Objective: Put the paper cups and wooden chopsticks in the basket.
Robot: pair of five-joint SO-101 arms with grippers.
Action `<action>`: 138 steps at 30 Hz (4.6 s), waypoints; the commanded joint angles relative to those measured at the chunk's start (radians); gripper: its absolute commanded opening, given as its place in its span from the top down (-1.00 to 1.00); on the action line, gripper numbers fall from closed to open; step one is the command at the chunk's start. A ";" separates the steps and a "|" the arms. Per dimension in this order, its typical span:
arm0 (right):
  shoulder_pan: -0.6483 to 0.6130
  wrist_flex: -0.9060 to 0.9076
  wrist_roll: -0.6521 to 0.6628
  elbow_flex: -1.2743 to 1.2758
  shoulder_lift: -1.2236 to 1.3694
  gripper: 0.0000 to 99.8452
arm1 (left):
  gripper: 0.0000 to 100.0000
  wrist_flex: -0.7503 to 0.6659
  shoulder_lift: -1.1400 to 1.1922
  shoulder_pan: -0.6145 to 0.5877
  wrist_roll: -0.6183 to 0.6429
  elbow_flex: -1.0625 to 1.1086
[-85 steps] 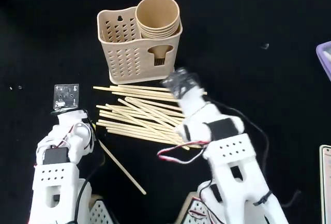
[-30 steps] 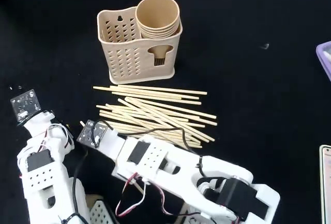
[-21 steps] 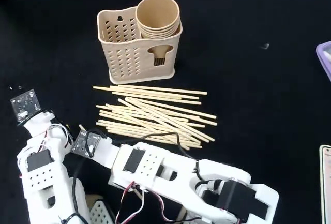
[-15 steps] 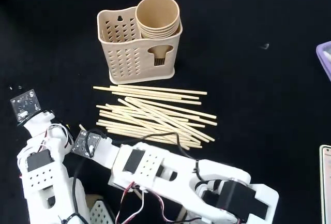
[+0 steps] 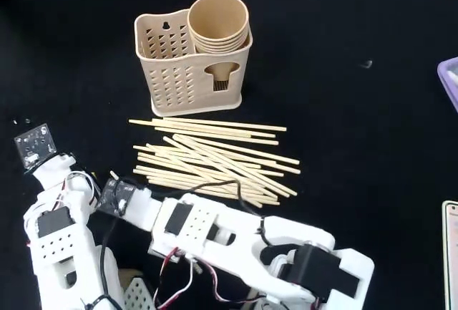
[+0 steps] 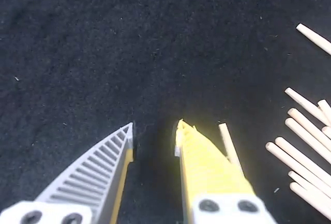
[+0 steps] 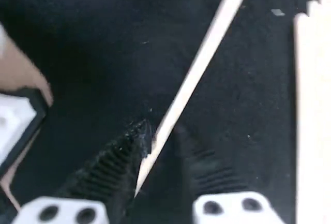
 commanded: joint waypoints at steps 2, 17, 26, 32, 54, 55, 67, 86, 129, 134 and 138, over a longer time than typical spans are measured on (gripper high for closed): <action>0.061 0.057 0.101 -0.051 -0.010 0.98 | 0.71 -0.017 -0.015 -0.007 0.003 -0.068; 0.506 0.238 0.448 -0.050 -0.272 0.97 | 0.71 -0.017 -0.015 -0.007 0.003 -0.068; 0.529 0.075 0.450 0.051 -0.272 0.67 | 0.71 -0.017 -0.015 -0.007 0.003 -0.068; 0.528 0.054 0.446 0.061 -0.272 0.67 | 0.71 -0.017 -0.015 -0.007 0.003 -0.068; 0.445 0.032 0.327 -0.021 -0.229 0.56 | 0.71 -0.017 -0.015 -0.007 0.003 -0.068; 0.456 0.031 0.327 -0.031 -0.202 0.56 | 0.71 -0.017 -0.015 -0.007 0.003 -0.068; 0.502 0.018 0.328 -0.170 0.053 0.56 | 0.71 -0.017 -0.015 -0.007 0.000 -0.067; 0.500 0.025 0.327 -0.160 0.061 0.75 | 0.71 -0.017 -0.015 -0.007 0.000 -0.067; 0.500 0.121 0.319 -0.142 -0.280 0.98 | 0.71 -0.017 -0.015 -0.007 0.000 -0.068; 0.500 -0.040 0.226 -0.117 -0.282 0.98 | 0.71 -0.017 -0.015 -0.007 0.000 -0.068; 0.499 -0.163 0.209 -0.093 -0.282 0.98 | 0.71 -0.017 -0.015 -0.007 0.000 -0.067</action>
